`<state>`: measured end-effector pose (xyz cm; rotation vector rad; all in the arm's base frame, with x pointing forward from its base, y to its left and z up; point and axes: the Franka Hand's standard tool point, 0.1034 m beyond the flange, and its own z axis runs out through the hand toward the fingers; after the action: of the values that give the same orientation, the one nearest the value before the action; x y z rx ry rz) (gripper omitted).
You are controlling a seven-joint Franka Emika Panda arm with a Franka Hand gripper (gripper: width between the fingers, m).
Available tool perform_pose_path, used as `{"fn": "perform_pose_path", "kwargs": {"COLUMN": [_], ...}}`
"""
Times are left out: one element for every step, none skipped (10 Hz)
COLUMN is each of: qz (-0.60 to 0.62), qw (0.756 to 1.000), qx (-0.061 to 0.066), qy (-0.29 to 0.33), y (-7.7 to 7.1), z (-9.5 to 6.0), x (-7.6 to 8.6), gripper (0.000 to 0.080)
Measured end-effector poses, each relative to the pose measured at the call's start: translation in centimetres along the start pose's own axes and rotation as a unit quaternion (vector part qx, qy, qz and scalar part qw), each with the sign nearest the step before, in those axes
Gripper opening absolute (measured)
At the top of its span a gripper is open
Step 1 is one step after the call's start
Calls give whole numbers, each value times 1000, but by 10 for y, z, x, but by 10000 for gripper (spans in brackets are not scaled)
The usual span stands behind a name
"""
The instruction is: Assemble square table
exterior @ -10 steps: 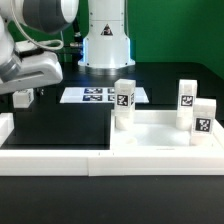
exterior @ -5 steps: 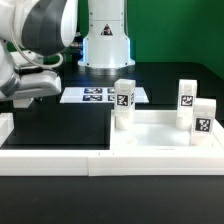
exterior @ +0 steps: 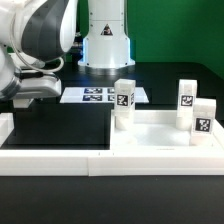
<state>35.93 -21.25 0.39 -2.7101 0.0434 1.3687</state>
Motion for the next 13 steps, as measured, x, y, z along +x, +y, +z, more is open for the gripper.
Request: {"fn": "perform_pose_path", "kwargs": {"qz": [0,1,2,1,1,1,1,1,1,1,1,1,1], "qw": [1000,1000,999,999,999,999,999,999,999,999,999,999,999], "qx": [1,7,13,11,11,11,11,11,11,11,11,11,11], "qy": [-2,-19,-39,-37,-37,-37,-38,-38,-38,-38,-38,-38,-38], "y": [0,-1,-3,-3,-3,-3,-3,-3,-3,-3,-3,-3,-3], "z": [1,5,8,8,8,8,8,9,9,9,9,9,9], "x": [-1,-5,-8,-5,-5,-6,-6,-6,-6,-6,-6,-6,-6], "gripper": [648,648,648,648,529,529,346,289,289,289,289,289,289]}}
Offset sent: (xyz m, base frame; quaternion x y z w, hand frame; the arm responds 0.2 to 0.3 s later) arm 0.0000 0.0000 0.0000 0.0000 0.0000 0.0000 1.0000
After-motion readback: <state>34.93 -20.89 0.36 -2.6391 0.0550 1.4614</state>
